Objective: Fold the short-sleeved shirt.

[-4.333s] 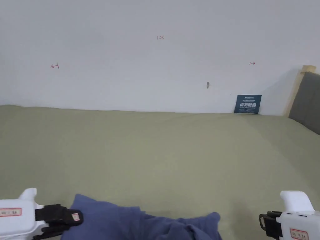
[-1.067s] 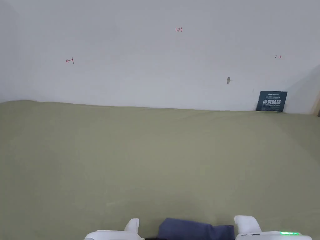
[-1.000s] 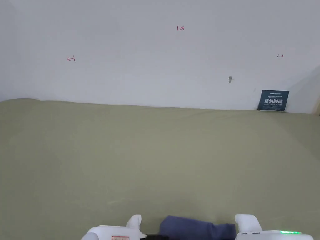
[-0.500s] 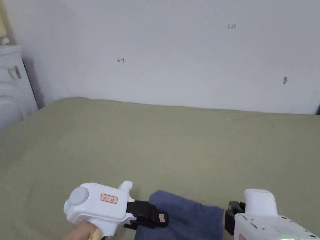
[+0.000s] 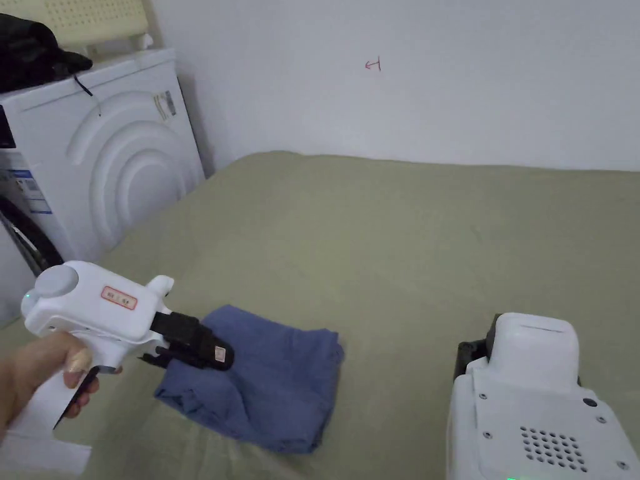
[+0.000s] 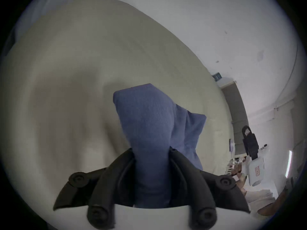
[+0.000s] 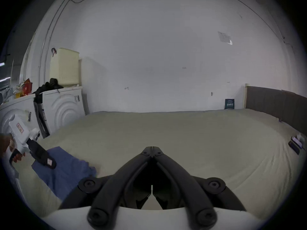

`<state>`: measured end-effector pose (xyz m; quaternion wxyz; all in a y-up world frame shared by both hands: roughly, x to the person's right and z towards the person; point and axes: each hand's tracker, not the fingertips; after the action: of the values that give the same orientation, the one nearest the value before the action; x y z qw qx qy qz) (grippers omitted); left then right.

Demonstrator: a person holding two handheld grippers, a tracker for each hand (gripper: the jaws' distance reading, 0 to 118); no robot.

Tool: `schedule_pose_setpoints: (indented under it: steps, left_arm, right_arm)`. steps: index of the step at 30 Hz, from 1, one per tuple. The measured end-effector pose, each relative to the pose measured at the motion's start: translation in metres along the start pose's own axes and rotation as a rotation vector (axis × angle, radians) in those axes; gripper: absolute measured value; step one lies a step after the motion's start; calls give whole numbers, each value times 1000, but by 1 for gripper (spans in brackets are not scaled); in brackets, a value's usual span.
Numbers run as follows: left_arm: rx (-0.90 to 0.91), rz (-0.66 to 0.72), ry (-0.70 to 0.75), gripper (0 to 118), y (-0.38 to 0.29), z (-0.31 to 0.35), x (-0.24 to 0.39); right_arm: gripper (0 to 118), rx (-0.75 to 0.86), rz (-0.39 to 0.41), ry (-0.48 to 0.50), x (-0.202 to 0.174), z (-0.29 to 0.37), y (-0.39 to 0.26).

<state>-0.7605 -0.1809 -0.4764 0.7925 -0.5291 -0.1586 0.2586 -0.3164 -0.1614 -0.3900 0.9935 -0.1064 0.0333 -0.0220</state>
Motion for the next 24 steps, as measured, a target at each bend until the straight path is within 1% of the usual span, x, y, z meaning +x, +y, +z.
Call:
schedule_pose_setpoints:
  steps: [2,3,4,5,6,7,8,10,11,12,13,14,15,16,17,18,19,21,22,23,24]
  left_arm:
    - [0,30,29,24,-3,10,-18]
    - [-2,29,23,24,-4,13,-24]
    - [-2,19,49,25,-4,15,-25]
    - [15,-10,127,39,-4,19,-25]
    - [26,-41,222,79,-3,24,-22]
    - [24,-59,284,104,-2,29,-18]
    - [36,-78,307,113,-2,39,-13]
    - [44,-96,291,109,-1,61,-1]
    - [94,-122,321,108,-1,71,11]
    - [126,-151,320,104,-3,79,23]
    - [165,-166,326,97,-6,84,35]
    - [188,-194,319,82,-8,87,49]
    - [207,-240,313,44,-13,85,67]
    - [226,-289,334,9,-19,79,84]
    - [233,-341,332,1,-25,68,105]
    - [253,-361,366,1,-35,59,127]
    - [260,-369,338,1,-41,48,145]
    - [351,-441,300,1,-65,21,197]
    - [421,-464,297,1,-75,9,220]
    - [487,-469,337,1,-89,-6,251]
    - [553,-472,307,1,-103,-20,279]
  right_arm:
    - [0,-14,16,23,-13,-3,-7]
    - [0,-23,13,34,-16,-3,-10]
    - [0,-27,11,40,-19,-4,-11]
    - [0,-35,13,60,-20,-3,-13]
    - [0,-38,10,74,-19,-3,-14]
    - [0,-41,19,83,-18,-3,-14]
    - [0,-46,28,93,-16,-3,-13]
    - [0,-55,29,101,-9,1,-10]
    - [0,-61,25,104,-3,2,-6]
    - [0,-67,17,107,4,6,-2]
    - [0,-65,10,110,11,10,1]
    - [0,-67,8,107,21,15,5]
    - [0,-68,5,107,32,19,9]
    - [0,-69,2,103,43,23,13]
    - [0,-68,4,84,56,29,17]
    - [0,-64,-1,83,74,34,22]
    - [0,-61,0,69,87,37,26]
    - [0,-55,2,36,124,49,35]
    - [0,-49,1,15,140,53,38]
    - [0,-47,-1,14,162,58,42]
    - [0,-38,9,-1,183,63,45]
